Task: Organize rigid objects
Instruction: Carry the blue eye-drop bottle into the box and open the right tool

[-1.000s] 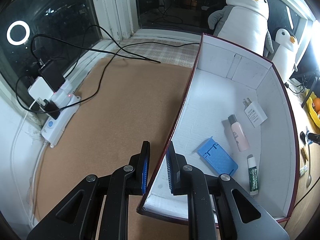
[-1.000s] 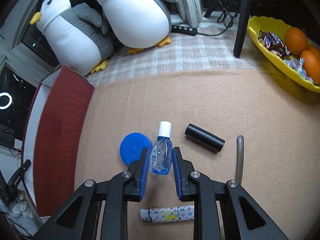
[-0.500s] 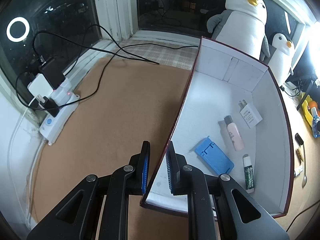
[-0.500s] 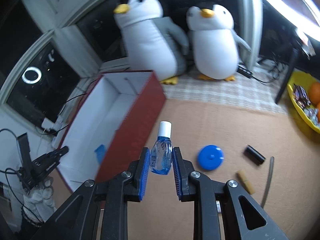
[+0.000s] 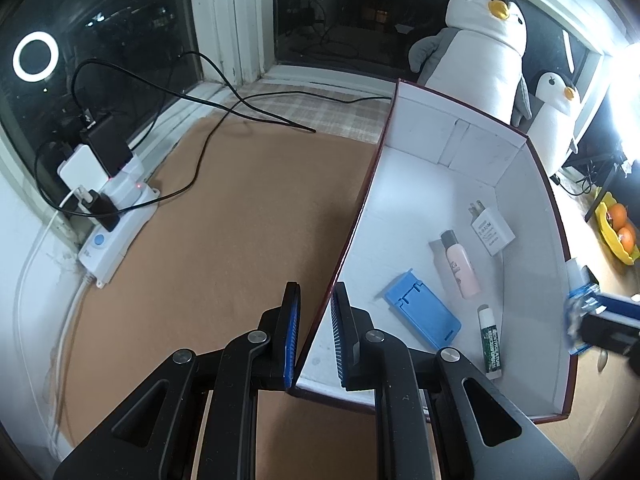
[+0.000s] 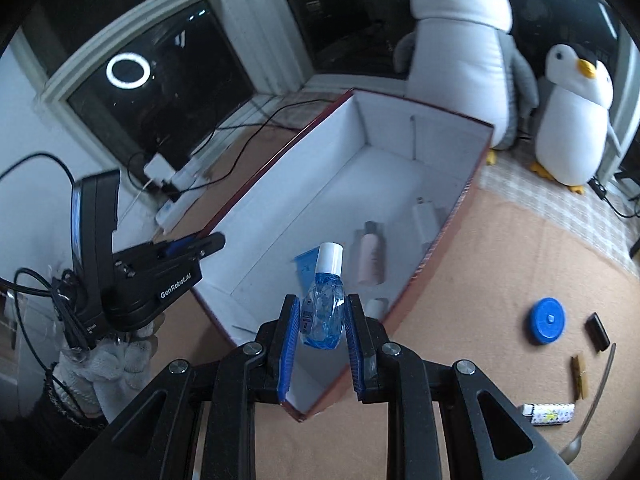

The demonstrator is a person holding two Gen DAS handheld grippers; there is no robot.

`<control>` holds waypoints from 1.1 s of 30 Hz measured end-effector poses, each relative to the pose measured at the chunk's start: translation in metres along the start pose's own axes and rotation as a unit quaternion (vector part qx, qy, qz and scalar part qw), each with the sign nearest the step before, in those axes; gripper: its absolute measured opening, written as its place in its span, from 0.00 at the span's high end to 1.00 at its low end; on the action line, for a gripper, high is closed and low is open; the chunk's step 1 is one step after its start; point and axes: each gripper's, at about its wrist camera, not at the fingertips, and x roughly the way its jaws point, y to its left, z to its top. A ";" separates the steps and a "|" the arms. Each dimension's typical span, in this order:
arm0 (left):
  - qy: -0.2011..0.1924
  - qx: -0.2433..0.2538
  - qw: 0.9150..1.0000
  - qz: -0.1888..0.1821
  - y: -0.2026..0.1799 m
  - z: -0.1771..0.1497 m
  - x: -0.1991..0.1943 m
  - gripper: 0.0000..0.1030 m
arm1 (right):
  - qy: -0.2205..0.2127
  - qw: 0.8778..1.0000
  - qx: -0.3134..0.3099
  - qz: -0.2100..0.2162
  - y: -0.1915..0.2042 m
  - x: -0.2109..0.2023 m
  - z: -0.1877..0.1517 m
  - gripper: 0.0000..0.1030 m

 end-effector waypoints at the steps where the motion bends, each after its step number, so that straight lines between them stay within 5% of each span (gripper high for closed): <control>1: -0.001 0.000 1.000 -0.001 0.000 -0.001 -0.001 0.87 | 0.004 1.000 -0.004 -0.001 0.003 0.004 -0.001 0.80; 19: -0.003 -0.002 1.000 -0.005 0.001 -0.001 -0.001 0.87 | 0.027 0.999 -0.027 -0.018 0.023 0.034 -0.005 0.79; 23: -0.003 -0.001 1.000 -0.004 0.001 -0.001 -0.001 0.87 | 0.019 0.999 -0.030 -0.020 0.024 0.030 -0.003 0.65; 33: -0.002 0.000 1.000 -0.002 0.000 -0.001 -0.001 0.87 | 0.011 0.999 -0.029 -0.020 0.023 0.021 -0.003 0.64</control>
